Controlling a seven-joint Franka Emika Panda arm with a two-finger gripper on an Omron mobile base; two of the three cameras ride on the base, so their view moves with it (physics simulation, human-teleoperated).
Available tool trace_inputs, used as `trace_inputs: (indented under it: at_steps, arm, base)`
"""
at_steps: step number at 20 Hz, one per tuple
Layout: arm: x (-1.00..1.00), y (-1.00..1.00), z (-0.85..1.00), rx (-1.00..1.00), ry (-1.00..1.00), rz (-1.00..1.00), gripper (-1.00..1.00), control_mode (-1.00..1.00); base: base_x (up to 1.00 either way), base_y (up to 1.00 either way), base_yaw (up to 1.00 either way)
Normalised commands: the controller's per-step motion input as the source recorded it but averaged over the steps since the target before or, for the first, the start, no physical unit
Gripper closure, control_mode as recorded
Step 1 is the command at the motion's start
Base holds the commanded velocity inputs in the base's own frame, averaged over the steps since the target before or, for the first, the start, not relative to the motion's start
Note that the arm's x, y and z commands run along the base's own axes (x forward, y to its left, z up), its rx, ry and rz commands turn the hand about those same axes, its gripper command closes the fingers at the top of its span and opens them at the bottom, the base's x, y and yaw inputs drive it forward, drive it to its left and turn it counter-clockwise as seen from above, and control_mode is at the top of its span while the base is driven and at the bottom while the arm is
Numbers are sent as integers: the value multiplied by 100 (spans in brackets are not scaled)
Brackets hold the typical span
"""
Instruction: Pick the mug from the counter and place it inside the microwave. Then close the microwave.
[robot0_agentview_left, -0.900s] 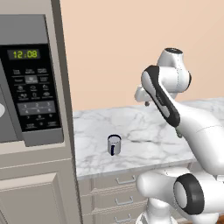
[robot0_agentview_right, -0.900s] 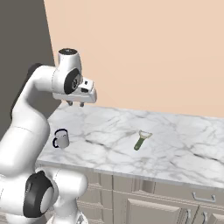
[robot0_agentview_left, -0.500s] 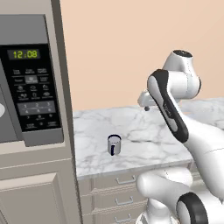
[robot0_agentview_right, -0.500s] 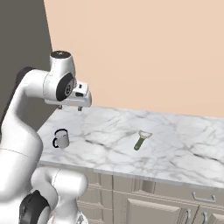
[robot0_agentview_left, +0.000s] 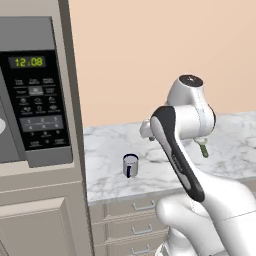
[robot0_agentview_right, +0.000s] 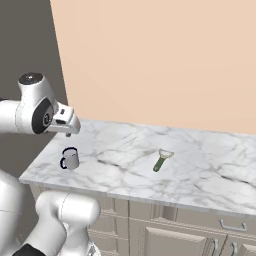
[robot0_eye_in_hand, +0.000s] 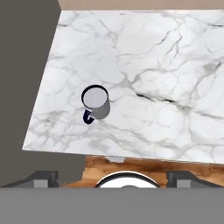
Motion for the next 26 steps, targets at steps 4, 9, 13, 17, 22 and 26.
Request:
trace_inputs:
  at_steps: [4, 9, 13, 17, 22, 26]
  arm:
    - [0, 14, -14, 0, 0, 0, -100, -100]
    - [7, 2, -37, 0, 1, 0, -100, -100]
    - [16, 14, -47, 0, 5, 0, -100, -100]
    - [30, 27, -44, 0, 4, -2, -100, -100]
    - [37, 27, -38, 0, 3, -3, -100, -100]
    - [31, 18, -24, 0, 8, -5, -100, -100]
  base:
    - [0, 0, 0]
    - [0, 0, 0]
    - [0, 0, 0]
    - [0, 0, 0]
    - [0, 0, 0]
    - [0, 0, 0]
